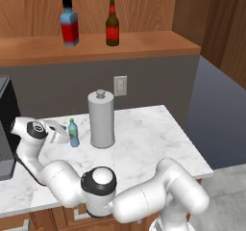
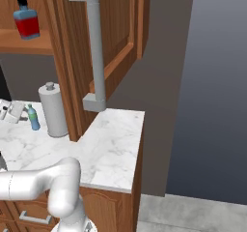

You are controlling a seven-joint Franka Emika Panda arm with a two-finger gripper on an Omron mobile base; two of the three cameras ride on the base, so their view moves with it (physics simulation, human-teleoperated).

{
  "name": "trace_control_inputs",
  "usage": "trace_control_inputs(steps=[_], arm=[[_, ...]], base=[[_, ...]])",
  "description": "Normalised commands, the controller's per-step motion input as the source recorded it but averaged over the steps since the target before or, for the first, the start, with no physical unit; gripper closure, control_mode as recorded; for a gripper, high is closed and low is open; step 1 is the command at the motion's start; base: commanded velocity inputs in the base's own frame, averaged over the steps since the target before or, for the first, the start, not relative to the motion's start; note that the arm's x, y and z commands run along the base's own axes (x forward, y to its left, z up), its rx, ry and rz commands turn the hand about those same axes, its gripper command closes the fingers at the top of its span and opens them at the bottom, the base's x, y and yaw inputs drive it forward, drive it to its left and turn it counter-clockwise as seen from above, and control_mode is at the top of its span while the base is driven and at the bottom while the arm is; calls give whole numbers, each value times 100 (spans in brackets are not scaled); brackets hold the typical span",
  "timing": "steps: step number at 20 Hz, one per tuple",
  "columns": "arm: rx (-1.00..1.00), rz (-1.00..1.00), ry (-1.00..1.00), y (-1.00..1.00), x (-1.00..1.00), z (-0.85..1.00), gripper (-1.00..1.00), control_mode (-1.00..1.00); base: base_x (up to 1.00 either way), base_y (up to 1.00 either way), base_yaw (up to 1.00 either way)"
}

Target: Sort all alcoholic drinks to one cabinet, and non-alcoholic drinks to the other.

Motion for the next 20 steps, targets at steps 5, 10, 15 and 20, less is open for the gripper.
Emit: trace_control_inputs(steps=[5,10,15,20], arm=[[-5,-16,0,0,1,0,-100,-100],[-7,-10,0,0,14,0,-100,-100],[-8,-7,1,0,8,0,-100,-100],[-9,-4,5,-5,0,0,-100,-100]], base=[[0,0,0],[0,0,0],[0,0,0],[0,0,0]])
